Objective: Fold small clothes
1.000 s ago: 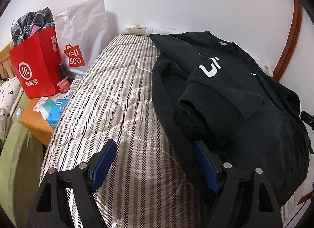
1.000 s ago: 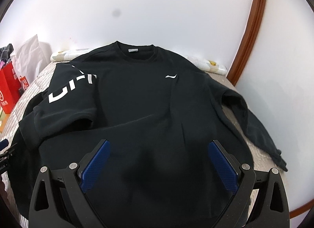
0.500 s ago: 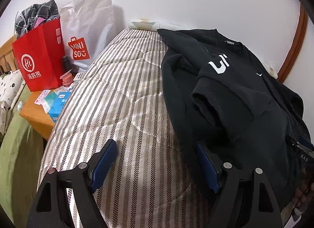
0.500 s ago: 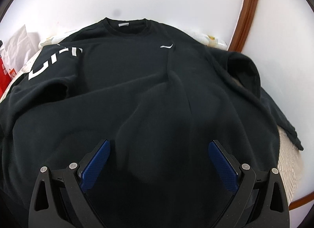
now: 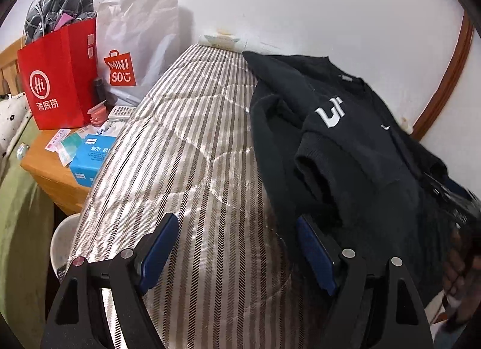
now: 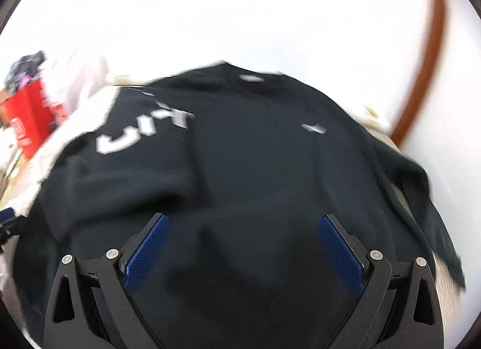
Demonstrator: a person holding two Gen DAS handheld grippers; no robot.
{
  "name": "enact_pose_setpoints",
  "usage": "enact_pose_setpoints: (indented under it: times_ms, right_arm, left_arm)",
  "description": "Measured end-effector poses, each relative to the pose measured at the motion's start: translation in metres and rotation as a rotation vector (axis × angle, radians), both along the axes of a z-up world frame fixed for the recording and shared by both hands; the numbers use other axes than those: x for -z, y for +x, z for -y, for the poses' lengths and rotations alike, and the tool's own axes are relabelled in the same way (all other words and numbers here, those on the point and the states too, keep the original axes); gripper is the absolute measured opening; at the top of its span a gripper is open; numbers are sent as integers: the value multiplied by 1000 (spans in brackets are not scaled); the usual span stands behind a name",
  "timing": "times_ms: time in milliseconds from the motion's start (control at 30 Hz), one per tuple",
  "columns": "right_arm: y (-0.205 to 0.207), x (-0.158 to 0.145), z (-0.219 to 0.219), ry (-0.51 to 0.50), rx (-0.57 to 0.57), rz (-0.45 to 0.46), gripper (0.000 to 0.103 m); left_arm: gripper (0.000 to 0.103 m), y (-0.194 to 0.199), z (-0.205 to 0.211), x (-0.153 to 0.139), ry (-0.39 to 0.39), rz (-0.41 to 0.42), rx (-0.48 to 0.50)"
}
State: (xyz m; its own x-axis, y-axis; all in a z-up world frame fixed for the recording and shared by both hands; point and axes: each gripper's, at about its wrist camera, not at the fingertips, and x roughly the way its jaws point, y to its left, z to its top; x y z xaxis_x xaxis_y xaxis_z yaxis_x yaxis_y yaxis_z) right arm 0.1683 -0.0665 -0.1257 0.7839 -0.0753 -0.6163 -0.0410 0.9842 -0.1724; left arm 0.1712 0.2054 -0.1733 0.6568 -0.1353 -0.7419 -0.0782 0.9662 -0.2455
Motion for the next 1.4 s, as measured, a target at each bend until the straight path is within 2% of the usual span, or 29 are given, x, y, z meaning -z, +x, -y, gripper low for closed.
enact_pose_setpoints:
  times_ms: [167,300,400,467,533,567,600,700,767,867,967,1067,1267,1400]
  right_arm:
    - [12,-2,-58,57,-278,-80,97]
    - [17,13,-101,58,-401,-115,97]
    - [23,31,-131,48,-458,-157,97]
    - [28,41,-140,24,-467,-174,88]
    - [34,49,-144,-19,-454,-181,51]
    - [36,49,-143,-22,-450,-177,43]
    - [37,43,-135,-4,-444,-159,27]
    - [36,20,-109,75,-455,-132,20]
    - [34,-3,-84,92,-426,-59,19]
    - [41,-25,-49,112,-370,-3,19]
    - [58,-45,0,148,-267,50,18]
    - [75,-60,63,238,-157,98,18]
    - [100,-64,151,354,-14,159,17]
    - [114,-52,189,433,38,148,17]
  left_arm:
    - [79,-11,-11,-5,-11,17,-28]
    - [79,-17,-20,-2,-79,13,-35]
    - [79,-20,-23,-1,-99,7,-37]
    - [79,-20,-23,-1,-95,8,-36]
    - [79,-19,-21,-1,-90,3,-36]
    - [79,-18,-19,-1,-91,0,-35]
    - [79,-17,-18,-1,-92,-1,-33]
    - [79,-12,-7,-4,-97,7,-10]
    - [79,-5,3,-7,-99,14,11]
    - [79,11,21,-8,-88,14,28]
    - [79,27,34,-5,-28,-4,21]
    - [78,39,42,2,55,-41,-7]
    - [78,47,42,11,112,-83,-36]
    - [78,50,47,12,151,-95,-44]
